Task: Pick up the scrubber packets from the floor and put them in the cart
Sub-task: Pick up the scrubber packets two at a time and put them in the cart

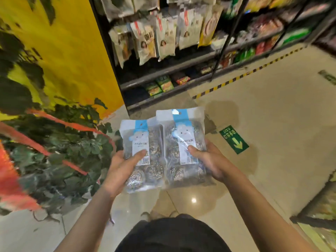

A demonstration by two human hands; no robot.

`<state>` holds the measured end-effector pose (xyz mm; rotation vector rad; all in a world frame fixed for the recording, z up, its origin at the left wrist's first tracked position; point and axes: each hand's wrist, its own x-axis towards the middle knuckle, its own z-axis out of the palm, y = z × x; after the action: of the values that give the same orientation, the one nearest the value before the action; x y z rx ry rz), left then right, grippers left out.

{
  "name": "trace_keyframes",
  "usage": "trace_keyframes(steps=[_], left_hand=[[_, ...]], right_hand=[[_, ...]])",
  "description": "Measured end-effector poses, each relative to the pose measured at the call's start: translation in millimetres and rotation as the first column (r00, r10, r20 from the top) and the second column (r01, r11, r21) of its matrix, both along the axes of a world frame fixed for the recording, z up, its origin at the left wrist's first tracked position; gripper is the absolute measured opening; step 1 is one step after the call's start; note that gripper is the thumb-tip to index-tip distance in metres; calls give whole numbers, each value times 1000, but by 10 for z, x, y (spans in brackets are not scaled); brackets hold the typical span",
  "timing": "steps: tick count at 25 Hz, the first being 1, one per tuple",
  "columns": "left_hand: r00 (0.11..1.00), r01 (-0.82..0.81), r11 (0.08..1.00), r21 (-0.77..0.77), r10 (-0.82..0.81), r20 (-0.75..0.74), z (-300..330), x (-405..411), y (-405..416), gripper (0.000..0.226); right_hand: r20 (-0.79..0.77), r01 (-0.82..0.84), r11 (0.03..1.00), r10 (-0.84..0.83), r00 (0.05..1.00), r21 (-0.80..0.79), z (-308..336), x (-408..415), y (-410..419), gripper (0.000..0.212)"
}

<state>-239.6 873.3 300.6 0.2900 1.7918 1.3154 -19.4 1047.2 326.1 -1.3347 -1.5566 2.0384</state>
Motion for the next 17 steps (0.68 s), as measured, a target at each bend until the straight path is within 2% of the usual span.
trace_keyframes(steps=[2, 4, 6, 8, 12, 14, 16, 17], left_hand=[[999, 41, 999, 27, -40, -24, 346, -42, 150, 25], [994, 101, 993, 59, -99, -45, 614, -34, 402, 30], [986, 153, 984, 89, -147, -75, 795, 64, 697, 21], [971, 228, 970, 86, -219, -97, 890, 236, 1002, 17], [909, 415, 908, 61, -410, -76, 1001, 839, 1770, 31], [849, 527, 847, 73, -522, -79, 1050, 1238, 2064, 32], [792, 610, 788, 81, -605, -82, 1134, 1698, 2270, 16], [748, 663, 742, 100, -658, -80, 1167, 1929, 2382, 22]], right_hand=[[-48, 92, 996, -93, 995, -17, 241, 123, 61, 40], [-105, 188, 982, -188, 977, -9, 418, 270, 156, 54], [-132, 278, 961, -277, 952, -9, 483, 486, 260, 65], [-142, 366, 930, -362, 921, 8, 527, 735, 326, 63], [-116, 567, 819, -556, 823, 89, 611, 1474, 438, 53], [-131, 662, 746, -650, 748, 75, 652, 1897, 429, 46], [-136, 742, 668, -731, 668, 56, 690, 2278, 355, 43], [-145, 786, 615, -774, 617, 60, 702, 2474, 308, 43]])
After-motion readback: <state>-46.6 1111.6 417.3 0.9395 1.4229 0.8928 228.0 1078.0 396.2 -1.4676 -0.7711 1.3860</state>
